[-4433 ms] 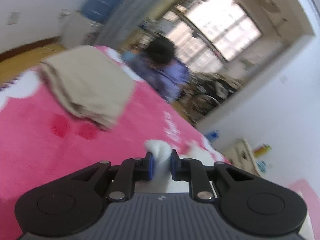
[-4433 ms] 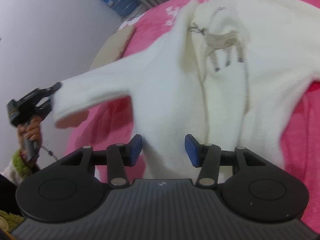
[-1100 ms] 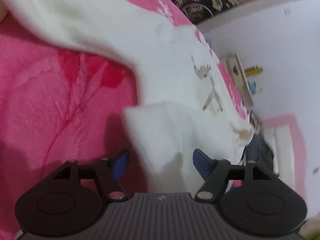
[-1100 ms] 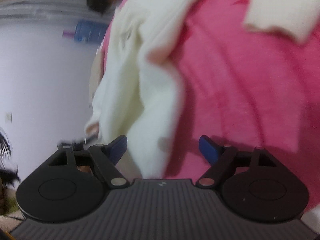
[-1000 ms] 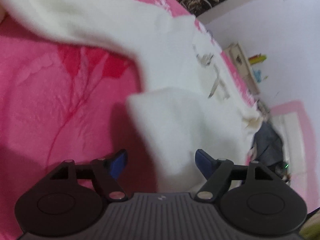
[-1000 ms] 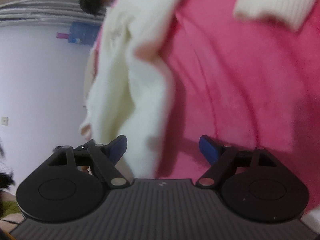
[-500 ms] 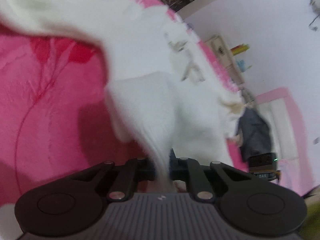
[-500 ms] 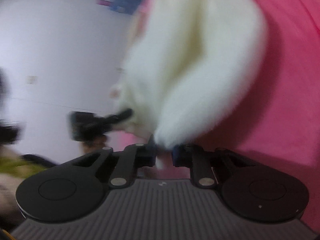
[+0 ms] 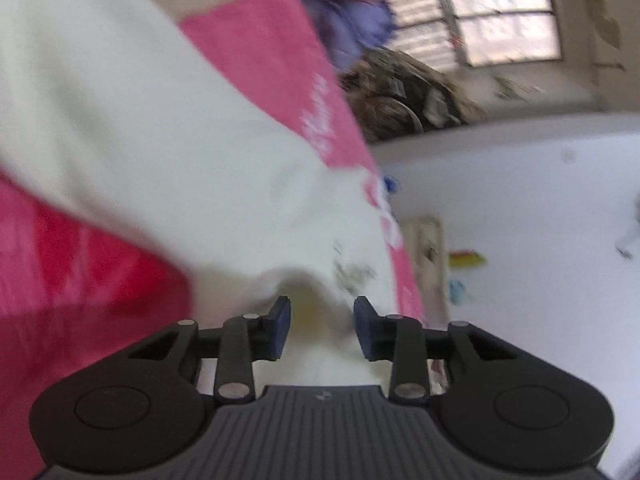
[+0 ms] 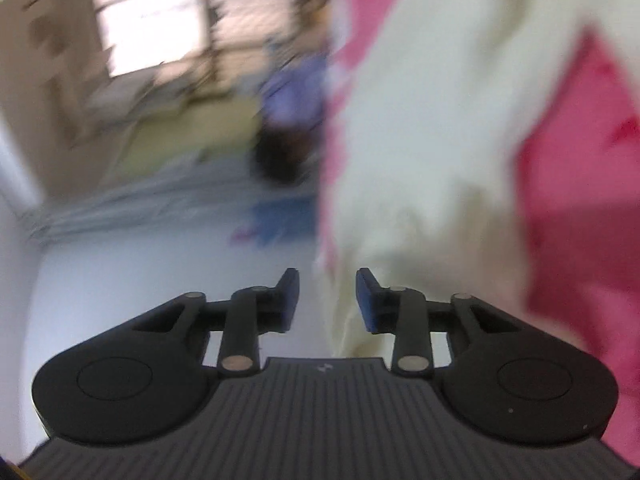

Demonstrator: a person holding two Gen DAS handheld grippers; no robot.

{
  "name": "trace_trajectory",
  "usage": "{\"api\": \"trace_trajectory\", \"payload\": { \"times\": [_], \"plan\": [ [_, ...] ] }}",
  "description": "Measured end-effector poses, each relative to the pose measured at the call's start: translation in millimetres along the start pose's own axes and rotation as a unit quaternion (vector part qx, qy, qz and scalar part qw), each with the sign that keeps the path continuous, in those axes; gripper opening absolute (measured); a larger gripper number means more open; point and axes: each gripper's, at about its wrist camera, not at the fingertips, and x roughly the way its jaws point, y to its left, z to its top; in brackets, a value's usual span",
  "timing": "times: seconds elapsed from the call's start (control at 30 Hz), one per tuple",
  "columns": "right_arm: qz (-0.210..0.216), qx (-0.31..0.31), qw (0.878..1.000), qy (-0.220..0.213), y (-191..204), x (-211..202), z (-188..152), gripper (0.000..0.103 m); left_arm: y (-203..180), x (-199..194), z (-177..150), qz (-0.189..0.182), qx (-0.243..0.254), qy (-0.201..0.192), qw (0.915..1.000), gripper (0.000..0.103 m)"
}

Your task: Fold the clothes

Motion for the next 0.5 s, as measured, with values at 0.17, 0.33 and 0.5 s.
{"api": "trace_trajectory", "payload": {
  "times": [0.17,0.33,0.5],
  "plan": [
    [-0.039,-0.107,0.993,-0.016,21.3,-10.5,-7.5,0.042,-17.5,-32.3,-5.1,0.037,0.101,-0.052,0.9929,0.052],
    [-0.132,-0.319,0.938,0.018,63.4,-1.5,-1.9,0.046,-38.6,-38.3,-15.9,0.103,0.229,-0.050,0.9668,0.056],
    [-0.200,-0.544,0.811,0.083,103.9,50.6,-34.8,0.047,-72.2,-7.6,-37.0,0.145,0.362,-0.030,0.9205,0.057]
  ]
}}
